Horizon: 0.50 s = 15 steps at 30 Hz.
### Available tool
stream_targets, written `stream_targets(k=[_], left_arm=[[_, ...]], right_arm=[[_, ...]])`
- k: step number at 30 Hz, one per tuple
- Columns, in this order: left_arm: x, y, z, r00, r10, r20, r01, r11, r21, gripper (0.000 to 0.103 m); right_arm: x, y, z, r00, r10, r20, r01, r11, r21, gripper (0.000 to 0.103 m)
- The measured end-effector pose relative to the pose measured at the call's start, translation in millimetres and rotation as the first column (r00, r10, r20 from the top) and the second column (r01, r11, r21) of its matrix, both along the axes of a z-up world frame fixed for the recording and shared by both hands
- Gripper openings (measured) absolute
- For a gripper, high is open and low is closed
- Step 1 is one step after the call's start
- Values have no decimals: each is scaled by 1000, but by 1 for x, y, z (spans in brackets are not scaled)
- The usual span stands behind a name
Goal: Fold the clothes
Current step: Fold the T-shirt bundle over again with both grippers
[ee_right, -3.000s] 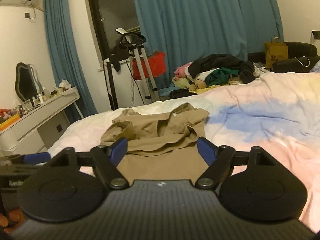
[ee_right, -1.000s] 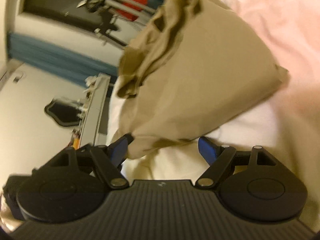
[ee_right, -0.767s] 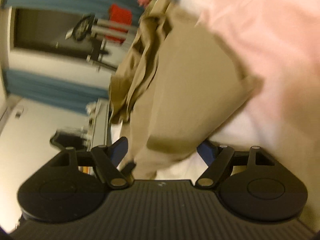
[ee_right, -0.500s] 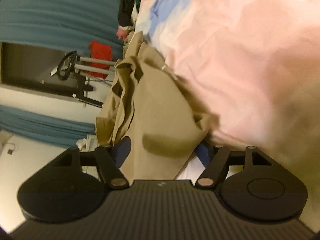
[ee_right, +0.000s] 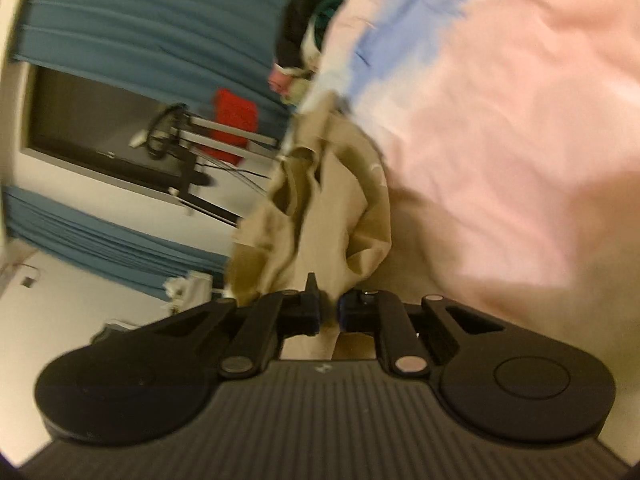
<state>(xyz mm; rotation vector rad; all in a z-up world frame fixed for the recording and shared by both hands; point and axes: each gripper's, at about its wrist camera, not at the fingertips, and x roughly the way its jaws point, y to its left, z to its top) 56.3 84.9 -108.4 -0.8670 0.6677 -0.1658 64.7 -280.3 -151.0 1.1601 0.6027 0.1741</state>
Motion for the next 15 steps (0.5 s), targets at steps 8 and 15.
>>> stream_targets(k=[8,15], left_arm=[[-67,1,27,1000,5,30,-3,998,-58,11],[-134,3,47,1000,13,24,-10,992,-123,11]], right_arm=[[-44,-2,51,995,19,94,-14,998,-57,11],[-131,-6,83,992,46,119,-34,994,-101,11]])
